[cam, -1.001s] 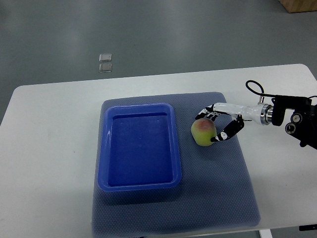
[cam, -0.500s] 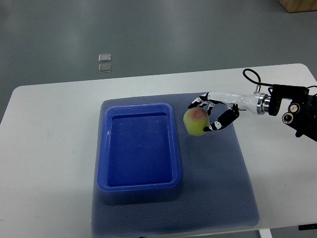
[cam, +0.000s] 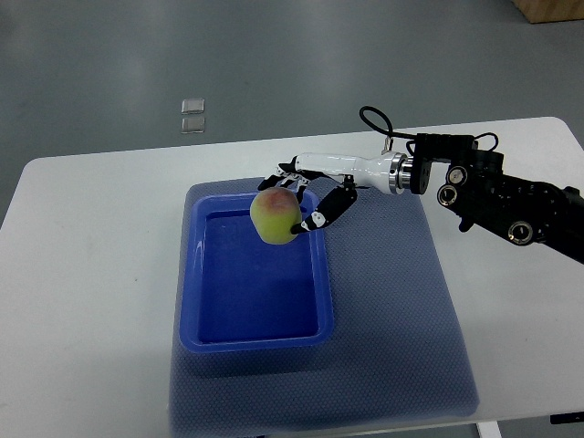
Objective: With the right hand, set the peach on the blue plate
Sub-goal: 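Lift the peach with the right hand and carry it over the tray, then lower the peach into the blue tray and open the right hand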
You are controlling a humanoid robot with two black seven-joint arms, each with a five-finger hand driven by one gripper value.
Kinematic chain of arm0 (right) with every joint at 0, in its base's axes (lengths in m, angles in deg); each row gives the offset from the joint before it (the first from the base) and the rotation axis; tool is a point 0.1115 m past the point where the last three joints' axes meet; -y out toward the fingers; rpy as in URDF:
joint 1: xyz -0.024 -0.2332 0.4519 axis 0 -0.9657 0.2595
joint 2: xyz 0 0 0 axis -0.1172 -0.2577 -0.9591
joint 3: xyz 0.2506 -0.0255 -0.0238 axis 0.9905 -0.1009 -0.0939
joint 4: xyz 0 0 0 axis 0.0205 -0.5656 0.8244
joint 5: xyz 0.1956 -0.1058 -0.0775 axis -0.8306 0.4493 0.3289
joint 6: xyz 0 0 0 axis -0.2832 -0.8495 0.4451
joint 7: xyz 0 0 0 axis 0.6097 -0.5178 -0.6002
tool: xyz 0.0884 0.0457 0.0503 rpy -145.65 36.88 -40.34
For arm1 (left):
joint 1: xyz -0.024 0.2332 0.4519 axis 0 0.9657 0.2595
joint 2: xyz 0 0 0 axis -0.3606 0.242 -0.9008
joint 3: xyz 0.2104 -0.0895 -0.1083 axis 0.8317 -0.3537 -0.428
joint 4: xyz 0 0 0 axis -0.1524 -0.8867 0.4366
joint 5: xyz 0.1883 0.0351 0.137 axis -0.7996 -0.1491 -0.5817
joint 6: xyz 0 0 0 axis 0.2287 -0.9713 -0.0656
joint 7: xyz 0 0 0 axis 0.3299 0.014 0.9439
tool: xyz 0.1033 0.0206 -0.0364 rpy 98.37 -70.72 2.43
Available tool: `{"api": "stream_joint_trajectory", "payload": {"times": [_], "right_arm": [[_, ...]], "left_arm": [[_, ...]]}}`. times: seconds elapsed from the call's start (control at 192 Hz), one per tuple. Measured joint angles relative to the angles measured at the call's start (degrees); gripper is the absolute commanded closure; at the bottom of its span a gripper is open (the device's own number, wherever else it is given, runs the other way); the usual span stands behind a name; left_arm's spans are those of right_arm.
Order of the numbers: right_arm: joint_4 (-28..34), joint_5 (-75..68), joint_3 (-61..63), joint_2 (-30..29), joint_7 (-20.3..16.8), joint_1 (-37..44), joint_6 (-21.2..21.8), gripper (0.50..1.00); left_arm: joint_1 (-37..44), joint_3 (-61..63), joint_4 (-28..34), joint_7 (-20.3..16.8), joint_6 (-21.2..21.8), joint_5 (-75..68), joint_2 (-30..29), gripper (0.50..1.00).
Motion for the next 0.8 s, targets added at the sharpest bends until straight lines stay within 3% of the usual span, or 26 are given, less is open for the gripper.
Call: {"api": "stream_joint_trajectory", "payload": {"times": [0.391, 0.459, 0.558, 0.641, 0.678, 0.798], "right_arm": [[-4.18, 0.38, -4.53, -5.97, -0.12, 0.12, -0.96, 0.92], [-4.51, 0.38, -4.71, -6.85, -0.12, 0.07, -0.99, 0.875], [-4.99, 0.38, -5.43, -8.02, -0.12, -0.01, -1.2, 0.736], [-5.41, 0.38, -6.34, -8.36, -0.12, -0.01, -1.82, 0.683], [-5.54, 0.38, -6.74, -8.42, -0.12, -0.02, -2.07, 0.601], [-5.74, 0.37, -7.82, -8.47, -0.12, -0.02, -2.37, 0.574]], "left_arm": [[0.09, 0.0, -0.27, -0.07, 0.02, 0.0, 0.0, 0.5], [0.07, 0.0, -0.21, -0.07, 0.01, 0.0, 0.0, 0.5], [0.07, -0.01, 0.06, -0.02, 0.02, 0.0, 0.0, 0.5], [0.07, 0.0, 0.14, -0.02, 0.02, -0.01, 0.0, 0.5], [0.05, 0.0, 0.14, -0.02, 0.02, -0.01, 0.0, 0.5], [0.06, 0.0, -0.21, -0.04, 0.01, -0.02, 0.0, 0.5]]}}
